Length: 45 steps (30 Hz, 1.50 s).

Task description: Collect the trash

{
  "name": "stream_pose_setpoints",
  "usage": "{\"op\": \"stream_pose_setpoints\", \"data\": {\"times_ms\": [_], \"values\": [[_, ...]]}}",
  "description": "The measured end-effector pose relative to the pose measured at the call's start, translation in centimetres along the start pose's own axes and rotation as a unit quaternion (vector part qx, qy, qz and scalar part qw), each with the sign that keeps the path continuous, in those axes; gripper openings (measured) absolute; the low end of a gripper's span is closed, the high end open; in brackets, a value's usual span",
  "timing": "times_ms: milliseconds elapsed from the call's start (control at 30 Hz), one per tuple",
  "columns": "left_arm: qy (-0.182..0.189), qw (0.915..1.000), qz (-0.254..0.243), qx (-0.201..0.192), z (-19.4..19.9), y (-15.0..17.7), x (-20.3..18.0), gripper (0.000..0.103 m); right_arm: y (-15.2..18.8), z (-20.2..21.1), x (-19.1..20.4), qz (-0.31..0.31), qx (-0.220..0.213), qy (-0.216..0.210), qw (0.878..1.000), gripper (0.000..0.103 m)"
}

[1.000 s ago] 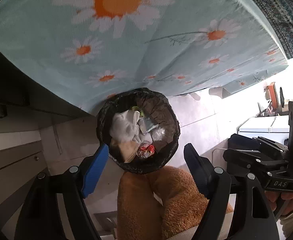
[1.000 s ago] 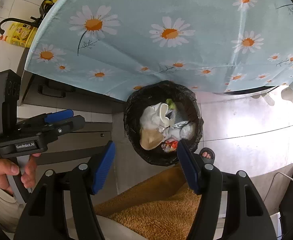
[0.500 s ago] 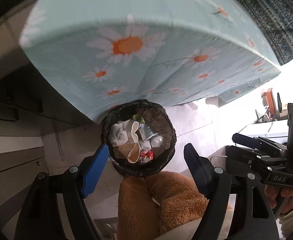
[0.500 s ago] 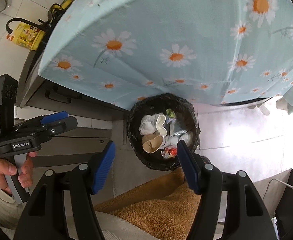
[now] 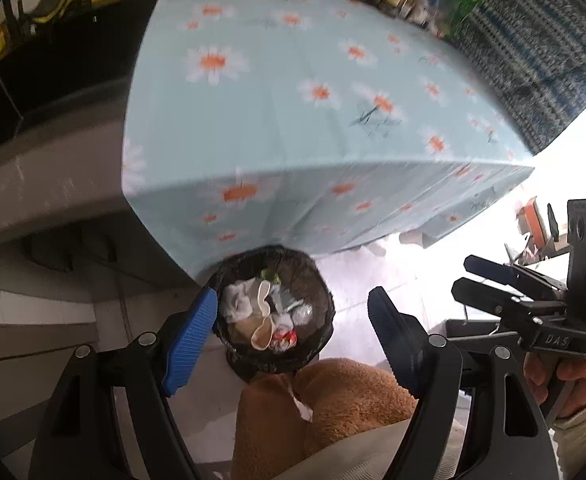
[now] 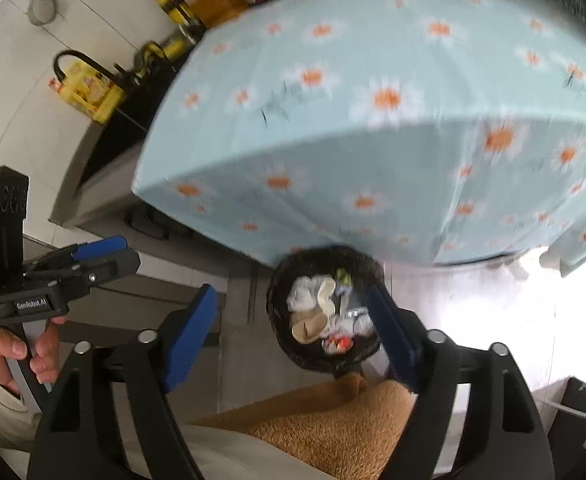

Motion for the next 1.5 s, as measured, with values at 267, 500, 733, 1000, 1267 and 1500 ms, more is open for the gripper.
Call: {"op": "stream_pose_setpoints", "data": {"times_ms": [267, 500, 733, 1000, 1267, 1500], "values": [[-0.007, 0.9987, -0.01, -0.05, 5.0, -1.8, -2.2, 0.086, -3.5, 6.4, 1.2, 0.03, -0.071, -0.001, 0.997, 0.092], [-0.02, 0.9957, -0.016, -0.089, 9.0, -3.5, -4.7, 0.093, -6.6, 12.6, 1.0, 0.058, -0.14, 0.013, 0.988, 0.099], [-0.058, 0.9906, -0.006, -0.124, 12.0, -5.2, -8.0, 0.096, -8.9, 17.9, -0.4, 0.075, -0.172, 0.008, 0.982, 0.099], [-0.078, 0.9838, 0.031, -0.158, 14.6, -6.5, -11.5, 0.096, -10.9, 21.4, -2.6, 0.099, -0.179, -0.011, 0.979, 0.099], [-0.108, 0.9761, 0.04, -0.184, 15.9, -7.5, -14.4, 0.096, -11.7, 22.6, -4.8, 0.123, -0.174, -0.013, 0.977, 0.099], [-0.117, 0.9742, 0.037, -0.189, 15.9, -7.8, -15.8, 0.096, -12.2, 23.1, -6.6, 0.123, -0.179, -0.008, 0.976, 0.099]]}}
Point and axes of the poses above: each gripper's, at about its wrist camera, not at the fingertips, and z roughly against the way its jaws point, x to its left, y to its underside, the point moved 9 cm from there along -z, roughly the way its jaws point, and after that the axes turned 4 degrees about x, right-handed, at the moved point
